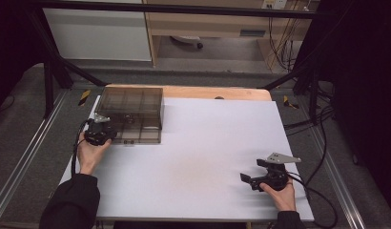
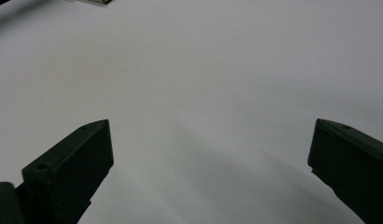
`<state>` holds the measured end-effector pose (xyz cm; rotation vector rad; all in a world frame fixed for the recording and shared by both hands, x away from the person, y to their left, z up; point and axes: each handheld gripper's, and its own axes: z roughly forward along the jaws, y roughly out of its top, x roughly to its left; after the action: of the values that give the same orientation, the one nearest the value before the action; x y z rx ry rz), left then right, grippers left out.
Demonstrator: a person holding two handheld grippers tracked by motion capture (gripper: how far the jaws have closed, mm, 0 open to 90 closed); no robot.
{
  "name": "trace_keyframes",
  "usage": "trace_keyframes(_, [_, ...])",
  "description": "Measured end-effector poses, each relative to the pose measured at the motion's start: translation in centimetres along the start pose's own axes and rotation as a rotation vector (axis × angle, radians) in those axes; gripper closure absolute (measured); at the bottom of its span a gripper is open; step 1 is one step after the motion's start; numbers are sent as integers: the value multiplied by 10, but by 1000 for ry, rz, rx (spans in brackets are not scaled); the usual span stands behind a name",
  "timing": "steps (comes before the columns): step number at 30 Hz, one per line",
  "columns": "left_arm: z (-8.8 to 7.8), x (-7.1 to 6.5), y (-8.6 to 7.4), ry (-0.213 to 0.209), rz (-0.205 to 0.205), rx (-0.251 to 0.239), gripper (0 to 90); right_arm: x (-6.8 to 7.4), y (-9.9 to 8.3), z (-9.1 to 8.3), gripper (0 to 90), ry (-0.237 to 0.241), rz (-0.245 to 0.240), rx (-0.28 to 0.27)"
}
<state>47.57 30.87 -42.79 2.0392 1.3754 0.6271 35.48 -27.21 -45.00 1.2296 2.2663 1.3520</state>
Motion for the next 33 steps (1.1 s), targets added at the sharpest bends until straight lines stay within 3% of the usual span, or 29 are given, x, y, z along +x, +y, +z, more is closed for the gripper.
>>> trace_keyframes(4, [-4, 0, 0, -9, -4, -15, 733, 0, 0, 0, 7, 0, 0, -1])
trace_keyframes(8, [-18, -3, 2, -31, -1, -55, 661, 0, 0, -1, 6, -1, 2, -1])
trace_keyframes(18, [-41, -17, -1, -88, 27, -128, 417, 0, 0, -1, 6, -2, 2, -4])
trace_keyframes(24, [-49, -30, -14, -141, 43, -162, 307, 0, 0, -1, 6, -1, 4, -5])
trace_keyframes(29, [-58, -41, -32, -204, 62, -200, 224, 0, 0, -1, 6, -1, 4, -6])
trace_keyframes(33, [-65, -49, -48, -231, 91, -211, 174, 0, 0, -1, 7, -1, 5, -7])
